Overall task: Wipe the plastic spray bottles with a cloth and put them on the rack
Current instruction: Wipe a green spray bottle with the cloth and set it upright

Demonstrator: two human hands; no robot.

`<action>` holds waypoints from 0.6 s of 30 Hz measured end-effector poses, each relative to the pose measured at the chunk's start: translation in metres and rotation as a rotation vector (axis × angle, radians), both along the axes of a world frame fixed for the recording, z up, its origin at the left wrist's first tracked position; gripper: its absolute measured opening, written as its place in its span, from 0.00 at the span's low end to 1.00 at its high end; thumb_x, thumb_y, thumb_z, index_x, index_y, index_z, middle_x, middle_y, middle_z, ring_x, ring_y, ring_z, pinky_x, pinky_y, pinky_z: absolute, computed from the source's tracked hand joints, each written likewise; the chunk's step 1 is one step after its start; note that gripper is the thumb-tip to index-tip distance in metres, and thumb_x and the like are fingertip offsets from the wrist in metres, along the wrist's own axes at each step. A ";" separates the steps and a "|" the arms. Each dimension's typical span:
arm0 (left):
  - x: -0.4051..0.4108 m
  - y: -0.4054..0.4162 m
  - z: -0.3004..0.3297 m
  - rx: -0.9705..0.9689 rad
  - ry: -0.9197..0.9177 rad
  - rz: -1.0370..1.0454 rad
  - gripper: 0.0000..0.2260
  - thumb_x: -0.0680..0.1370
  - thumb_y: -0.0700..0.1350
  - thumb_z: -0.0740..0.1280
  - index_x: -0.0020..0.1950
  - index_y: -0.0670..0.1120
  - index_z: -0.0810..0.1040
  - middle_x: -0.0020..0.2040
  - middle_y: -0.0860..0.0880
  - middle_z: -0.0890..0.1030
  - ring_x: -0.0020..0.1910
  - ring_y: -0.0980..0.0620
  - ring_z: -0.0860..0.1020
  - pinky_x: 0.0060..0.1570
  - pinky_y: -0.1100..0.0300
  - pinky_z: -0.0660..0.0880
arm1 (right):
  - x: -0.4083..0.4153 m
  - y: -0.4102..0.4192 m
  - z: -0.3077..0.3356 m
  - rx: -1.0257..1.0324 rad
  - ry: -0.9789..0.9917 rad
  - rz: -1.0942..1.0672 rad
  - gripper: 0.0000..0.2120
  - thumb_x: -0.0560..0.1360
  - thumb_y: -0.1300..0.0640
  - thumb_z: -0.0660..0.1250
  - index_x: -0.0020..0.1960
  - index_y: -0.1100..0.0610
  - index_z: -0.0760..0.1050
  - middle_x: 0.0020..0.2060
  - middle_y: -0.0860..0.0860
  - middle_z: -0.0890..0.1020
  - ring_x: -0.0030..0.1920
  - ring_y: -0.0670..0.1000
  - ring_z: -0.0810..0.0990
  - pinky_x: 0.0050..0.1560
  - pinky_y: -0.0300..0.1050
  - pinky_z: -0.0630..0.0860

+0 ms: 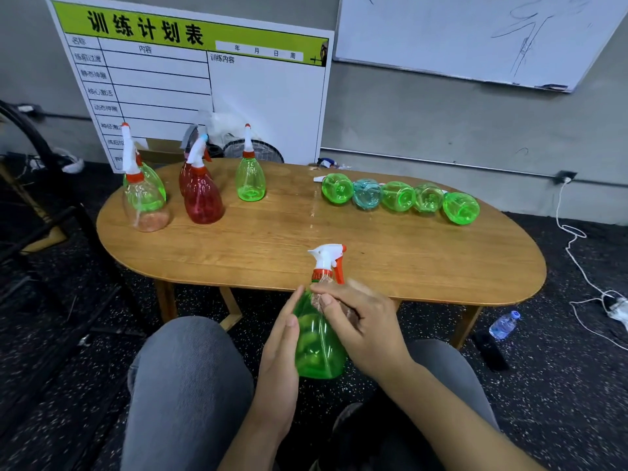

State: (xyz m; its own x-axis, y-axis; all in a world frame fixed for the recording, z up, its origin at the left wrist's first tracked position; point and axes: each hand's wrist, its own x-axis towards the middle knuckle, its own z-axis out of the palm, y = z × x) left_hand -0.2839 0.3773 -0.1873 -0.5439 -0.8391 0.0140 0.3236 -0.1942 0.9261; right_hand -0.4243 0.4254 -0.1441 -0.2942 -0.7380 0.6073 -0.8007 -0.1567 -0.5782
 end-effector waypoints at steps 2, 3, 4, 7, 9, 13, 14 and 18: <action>0.001 0.000 0.001 -0.008 -0.013 0.005 0.20 0.84 0.54 0.57 0.76 0.60 0.74 0.70 0.54 0.82 0.69 0.50 0.81 0.71 0.43 0.75 | 0.006 0.008 0.000 -0.008 0.132 0.049 0.11 0.83 0.51 0.67 0.61 0.49 0.85 0.37 0.46 0.77 0.32 0.44 0.73 0.30 0.42 0.72; 0.001 0.001 0.001 -0.009 -0.014 -0.002 0.20 0.84 0.54 0.56 0.76 0.60 0.73 0.68 0.53 0.83 0.69 0.50 0.81 0.71 0.43 0.75 | 0.011 0.013 -0.002 -0.018 0.203 0.093 0.10 0.82 0.53 0.68 0.60 0.51 0.86 0.38 0.46 0.77 0.33 0.44 0.73 0.31 0.40 0.72; 0.001 0.001 0.001 -0.008 -0.007 -0.010 0.20 0.85 0.54 0.55 0.77 0.60 0.73 0.67 0.52 0.84 0.68 0.50 0.82 0.69 0.45 0.76 | 0.015 0.019 -0.006 -0.031 0.272 0.140 0.10 0.81 0.55 0.70 0.59 0.52 0.86 0.39 0.46 0.77 0.34 0.44 0.73 0.32 0.39 0.73; 0.002 0.000 0.003 0.014 0.031 -0.032 0.19 0.89 0.50 0.52 0.78 0.58 0.72 0.65 0.47 0.85 0.65 0.45 0.83 0.62 0.51 0.79 | 0.022 0.036 -0.018 -0.045 0.431 0.242 0.09 0.80 0.57 0.72 0.59 0.53 0.86 0.40 0.48 0.78 0.36 0.47 0.75 0.35 0.42 0.75; 0.003 0.000 0.004 0.020 0.035 -0.040 0.19 0.89 0.48 0.52 0.78 0.56 0.73 0.66 0.48 0.85 0.65 0.45 0.83 0.59 0.56 0.82 | 0.021 0.044 -0.020 -0.032 0.473 0.272 0.09 0.79 0.56 0.73 0.59 0.53 0.86 0.39 0.48 0.77 0.35 0.48 0.75 0.35 0.43 0.76; 0.002 0.000 0.006 -0.023 0.005 -0.048 0.19 0.89 0.50 0.51 0.78 0.59 0.72 0.67 0.53 0.84 0.66 0.50 0.83 0.62 0.54 0.80 | 0.010 0.037 -0.009 -0.072 0.288 0.231 0.10 0.82 0.55 0.70 0.60 0.54 0.86 0.39 0.45 0.74 0.34 0.44 0.72 0.37 0.32 0.69; 0.002 0.001 0.007 -0.035 0.000 -0.048 0.19 0.88 0.51 0.52 0.77 0.59 0.72 0.67 0.54 0.84 0.67 0.51 0.82 0.63 0.54 0.80 | 0.007 0.031 -0.003 -0.094 0.197 0.173 0.10 0.82 0.54 0.69 0.61 0.54 0.86 0.38 0.44 0.73 0.33 0.43 0.71 0.34 0.33 0.69; 0.000 0.003 0.007 -0.074 -0.017 -0.043 0.19 0.88 0.55 0.55 0.77 0.56 0.72 0.70 0.57 0.82 0.70 0.54 0.80 0.64 0.55 0.79 | -0.005 0.002 0.011 -0.036 0.034 -0.042 0.13 0.82 0.47 0.66 0.61 0.49 0.85 0.37 0.44 0.77 0.34 0.46 0.75 0.32 0.49 0.74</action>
